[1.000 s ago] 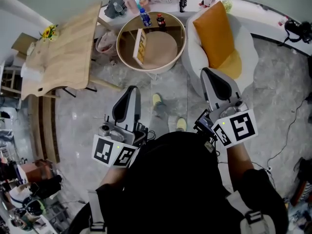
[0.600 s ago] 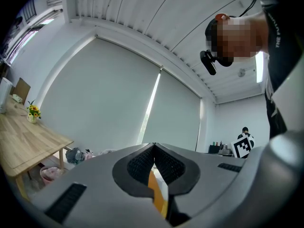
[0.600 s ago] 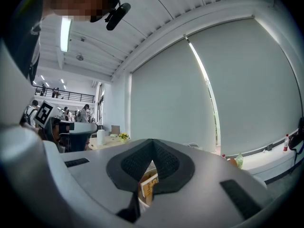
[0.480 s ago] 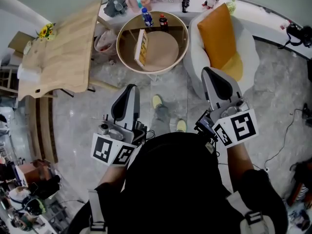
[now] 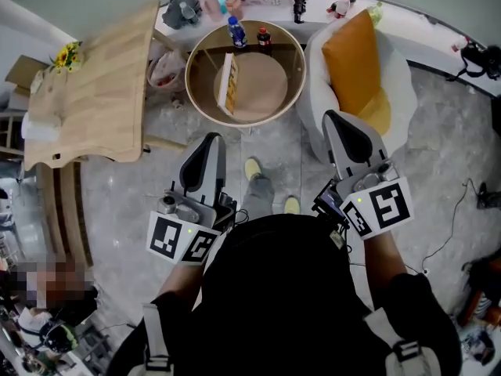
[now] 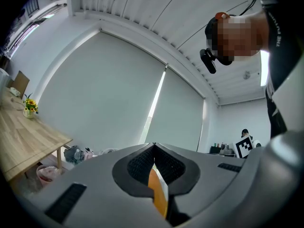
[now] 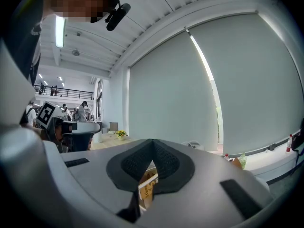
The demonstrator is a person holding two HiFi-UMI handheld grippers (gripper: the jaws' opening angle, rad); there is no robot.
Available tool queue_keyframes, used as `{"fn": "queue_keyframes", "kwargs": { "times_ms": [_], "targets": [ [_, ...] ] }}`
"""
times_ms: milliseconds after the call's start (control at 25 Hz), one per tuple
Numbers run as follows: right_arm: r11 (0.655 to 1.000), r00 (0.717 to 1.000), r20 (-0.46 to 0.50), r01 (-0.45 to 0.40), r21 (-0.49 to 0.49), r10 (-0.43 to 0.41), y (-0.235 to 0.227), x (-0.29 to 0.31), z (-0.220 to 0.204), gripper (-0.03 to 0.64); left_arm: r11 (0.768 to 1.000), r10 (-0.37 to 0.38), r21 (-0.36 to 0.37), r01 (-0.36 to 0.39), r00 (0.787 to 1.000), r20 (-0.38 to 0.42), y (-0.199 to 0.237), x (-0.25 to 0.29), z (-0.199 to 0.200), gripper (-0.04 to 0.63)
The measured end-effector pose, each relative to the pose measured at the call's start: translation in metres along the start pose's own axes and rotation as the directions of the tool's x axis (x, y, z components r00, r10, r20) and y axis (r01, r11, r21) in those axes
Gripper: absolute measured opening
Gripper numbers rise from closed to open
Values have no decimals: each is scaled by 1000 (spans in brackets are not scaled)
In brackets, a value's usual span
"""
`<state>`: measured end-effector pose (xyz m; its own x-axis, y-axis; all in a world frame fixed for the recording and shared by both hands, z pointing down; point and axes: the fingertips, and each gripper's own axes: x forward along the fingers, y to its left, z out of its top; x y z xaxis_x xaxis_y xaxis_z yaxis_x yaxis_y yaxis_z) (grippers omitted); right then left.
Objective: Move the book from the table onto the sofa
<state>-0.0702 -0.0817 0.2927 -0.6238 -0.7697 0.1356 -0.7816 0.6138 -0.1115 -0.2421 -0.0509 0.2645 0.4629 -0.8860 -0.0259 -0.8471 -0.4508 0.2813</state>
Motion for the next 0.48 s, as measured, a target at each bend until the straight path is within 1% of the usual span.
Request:
{"fn": "queue_keyframes", "kwargs": {
  "times_ms": [480],
  "targets": [
    [1000, 1000, -20, 8, 0, -8, -1, 63, 8, 9, 1000, -13, -3, 13, 1000, -9, 54, 32, 12, 11]
  ]
}}
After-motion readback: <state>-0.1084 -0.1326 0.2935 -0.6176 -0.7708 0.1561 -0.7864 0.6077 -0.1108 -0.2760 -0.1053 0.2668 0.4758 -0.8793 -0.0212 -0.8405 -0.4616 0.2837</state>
